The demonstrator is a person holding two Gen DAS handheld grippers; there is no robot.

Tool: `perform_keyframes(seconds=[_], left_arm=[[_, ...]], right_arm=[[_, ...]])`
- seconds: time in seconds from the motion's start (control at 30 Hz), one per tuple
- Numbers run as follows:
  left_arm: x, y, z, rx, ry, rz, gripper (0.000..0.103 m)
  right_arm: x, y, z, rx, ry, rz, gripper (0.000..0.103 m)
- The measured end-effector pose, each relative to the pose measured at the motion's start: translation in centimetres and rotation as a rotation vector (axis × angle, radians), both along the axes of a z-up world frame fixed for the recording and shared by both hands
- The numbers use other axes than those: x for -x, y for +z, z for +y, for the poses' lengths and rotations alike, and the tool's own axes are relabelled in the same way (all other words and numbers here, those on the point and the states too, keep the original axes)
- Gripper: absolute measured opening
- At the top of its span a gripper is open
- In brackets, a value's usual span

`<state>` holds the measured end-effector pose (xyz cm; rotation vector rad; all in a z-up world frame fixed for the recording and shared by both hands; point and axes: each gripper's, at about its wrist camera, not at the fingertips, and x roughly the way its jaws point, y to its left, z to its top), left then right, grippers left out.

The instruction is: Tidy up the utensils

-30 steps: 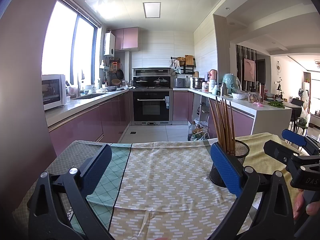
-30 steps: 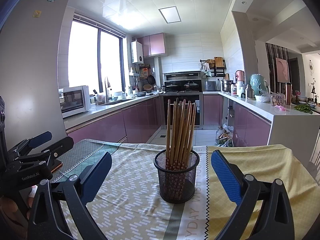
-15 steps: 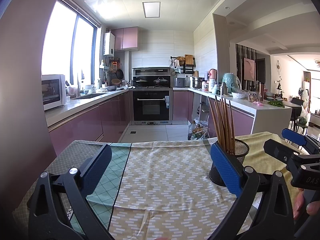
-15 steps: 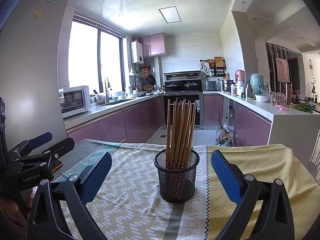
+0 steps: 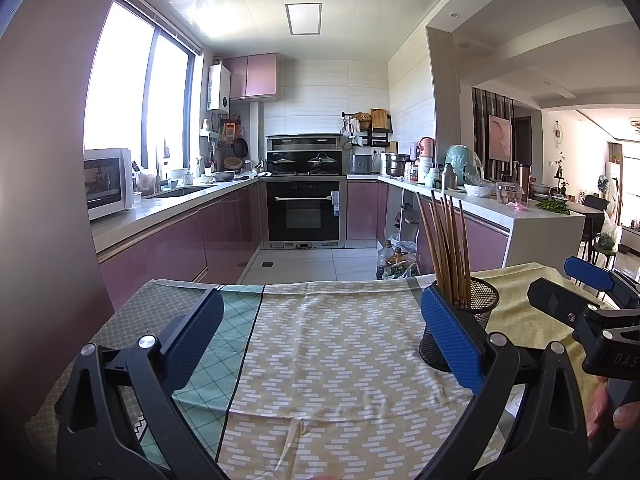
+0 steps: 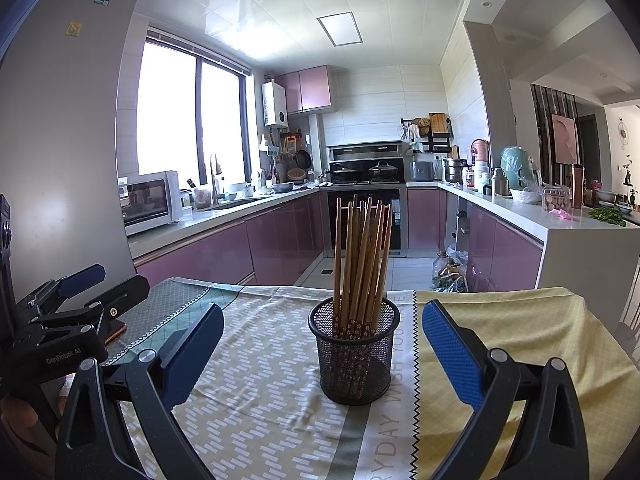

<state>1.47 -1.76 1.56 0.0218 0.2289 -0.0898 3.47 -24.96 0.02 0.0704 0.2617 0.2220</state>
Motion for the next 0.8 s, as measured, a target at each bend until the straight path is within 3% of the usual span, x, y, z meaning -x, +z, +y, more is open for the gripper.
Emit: perform_keyframes(seconds=[0.63, 0.8], left_arm=[[0.5, -0.3, -0.3, -0.025, 0.01, 0.008, 0.097], [-0.9, -0.9, 0.0, -0.012, 0.015, 0.074, 0.097]], right_arm=[[-0.1, -0.2, -0.1, 0.004, -0.005, 0.014, 0.096], [-2.1, -1.8, -3.0, 0.019, -0.077, 0.12, 0.096]])
